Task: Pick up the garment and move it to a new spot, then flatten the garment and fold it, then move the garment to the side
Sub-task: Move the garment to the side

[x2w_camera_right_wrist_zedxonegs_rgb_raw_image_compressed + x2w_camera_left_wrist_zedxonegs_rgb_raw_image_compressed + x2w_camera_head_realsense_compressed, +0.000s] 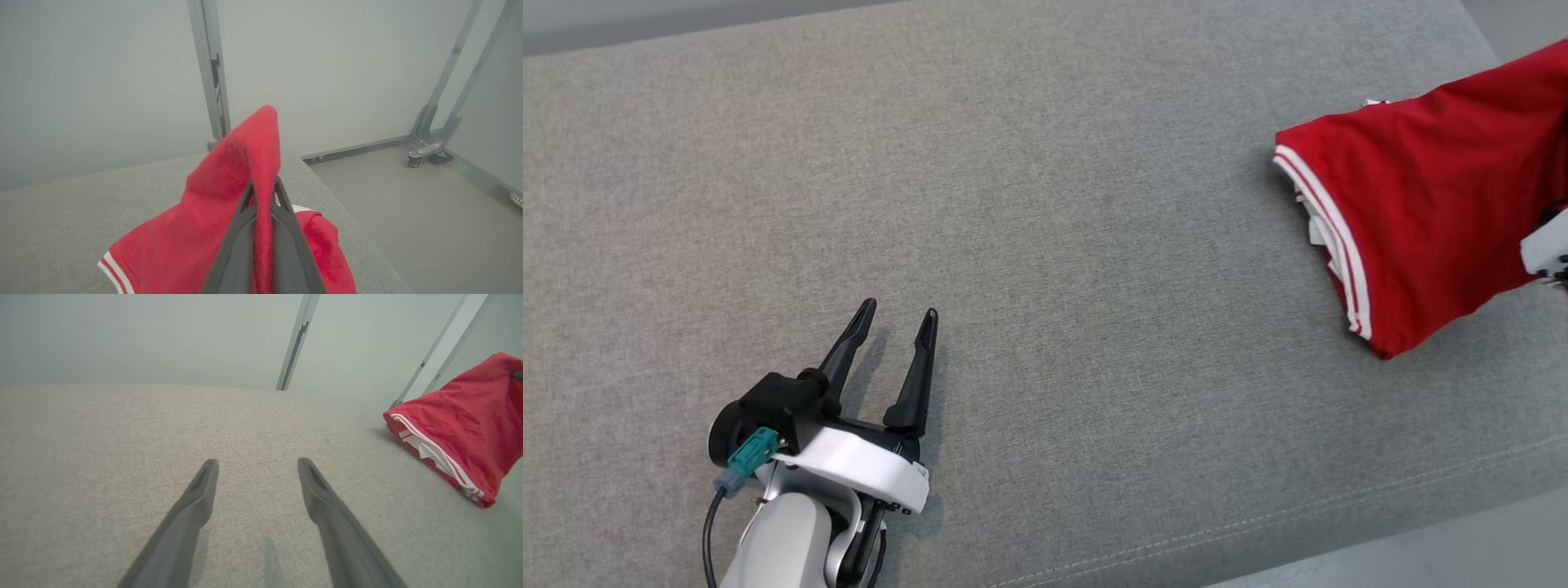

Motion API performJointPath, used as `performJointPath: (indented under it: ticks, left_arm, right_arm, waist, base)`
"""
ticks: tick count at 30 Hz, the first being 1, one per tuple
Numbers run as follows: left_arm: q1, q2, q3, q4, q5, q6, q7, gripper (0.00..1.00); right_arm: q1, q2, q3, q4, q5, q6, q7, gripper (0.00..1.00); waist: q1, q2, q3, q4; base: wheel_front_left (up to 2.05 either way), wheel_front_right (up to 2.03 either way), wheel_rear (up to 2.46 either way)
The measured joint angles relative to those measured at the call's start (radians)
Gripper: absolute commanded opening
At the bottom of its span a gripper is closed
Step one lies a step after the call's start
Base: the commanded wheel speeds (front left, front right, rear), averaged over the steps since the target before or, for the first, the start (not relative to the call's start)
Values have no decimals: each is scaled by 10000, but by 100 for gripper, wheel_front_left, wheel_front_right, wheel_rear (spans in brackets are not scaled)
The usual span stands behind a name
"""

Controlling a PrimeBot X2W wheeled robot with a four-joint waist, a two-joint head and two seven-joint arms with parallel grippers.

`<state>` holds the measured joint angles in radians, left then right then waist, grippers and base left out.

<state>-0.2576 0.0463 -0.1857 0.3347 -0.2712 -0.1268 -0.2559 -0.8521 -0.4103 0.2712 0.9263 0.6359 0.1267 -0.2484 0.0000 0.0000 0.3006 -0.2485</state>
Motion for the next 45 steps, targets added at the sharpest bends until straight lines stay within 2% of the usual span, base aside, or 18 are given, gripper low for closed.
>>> performJointPath:
  ticks: [4,8,9,10,11,12,16,19,20,21,22,25,29,35,40,45]
  left_arm:
    - [-204,46,-130,-19,81,0,0,100]
    - [-401,61,-238,-59,155,0,-2,100]
    - [-406,65,-261,-63,159,0,-2,100]
    - [-406,69,-278,-63,159,0,0,100]
    - [-406,81,-280,-71,159,0,-2,100]
    - [-408,90,-284,-75,157,0,0,100]
    - [-426,102,-286,-100,157,0,0,100]
    - [-432,100,-253,-107,159,0,-2,100]
    - [-433,100,-240,-107,159,0,-2,100]
    - [-434,82,-157,-109,161,0,-2,100]
    - [-434,71,-63,-107,163,0,-2,100]
    - [-429,67,221,-105,268,0,-2,100]
    - [-397,17,660,-113,472,0,-2,100]
    - [-244,-17,1174,-142,708,140,-2,100]
    - [343,-38,1377,-144,926,445,-2,100]
    - [769,-44,1515,-150,953,729,-2,100]
  right_arm:
    - [-369,-46,-443,865,-1137,2,0,0]
    - [-657,-42,-1476,1827,-1898,2,0,0]
    - [-674,-59,-1710,1977,-2153,2,0,19]
    - [-675,-77,-2069,2057,-2393,4,0,93]
    - [-680,-98,-2497,2063,-2637,4,0,93]
    - [-680,-161,-2846,2080,-3035,4,0,100]
    - [-649,-426,-4594,2201,-4627,6,0,100]
    - [-527,-382,-6117,1523,-5898,6,-2,100]
    - [-437,-221,-6508,995,-6234,6,-2,100]
    - [-314,347,-6909,-79,-6853,4,-15,100]
    - [-244,725,-6943,-587,-6984,4,-19,100]
    - [184,1730,-6435,-1831,-7156,8,-31,100]
    - [1195,2368,-5409,-3233,-6911,12,-33,100]
    - [2818,2646,-4176,-4387,-5883,12,-71,100]
    - [4169,2698,-3603,-4744,-5254,12,-73,100]
    - [5049,2688,-3321,-5166,-5108,12,-73,100]
  waist:
    - [0,0,163,165]
    - [0,0,309,378]
    - [1,0,341,433]
    - [0,0,376,488]
    - [0,0,412,536]
    - [0,0,444,583]
    - [0,0,510,752]
    - [0,0,517,861]
    - [0,0,509,886]
    - [0,0,475,916]
    - [1,0,441,925]
    - [0,0,291,933]
    - [0,0,9,930]
    - [0,0,-542,1027]
    - [0,0,-1163,1226]
    - [0,0,-1766,1446]
  base:
    - [0,0,0]
    - [0,0,0]
    - [0,0,0]
    - [0,0,0]
    - [0,0,0]
    - [0,0,0]
    - [0,0,0]
    - [0,0,0]
    - [0,0,0]
    - [0,0,0]
    - [0,0,0]
    - [0,0,0]
    - [0,0,0]
    - [0,0,0]
    - [0,0,0]
    - [0,0,0]
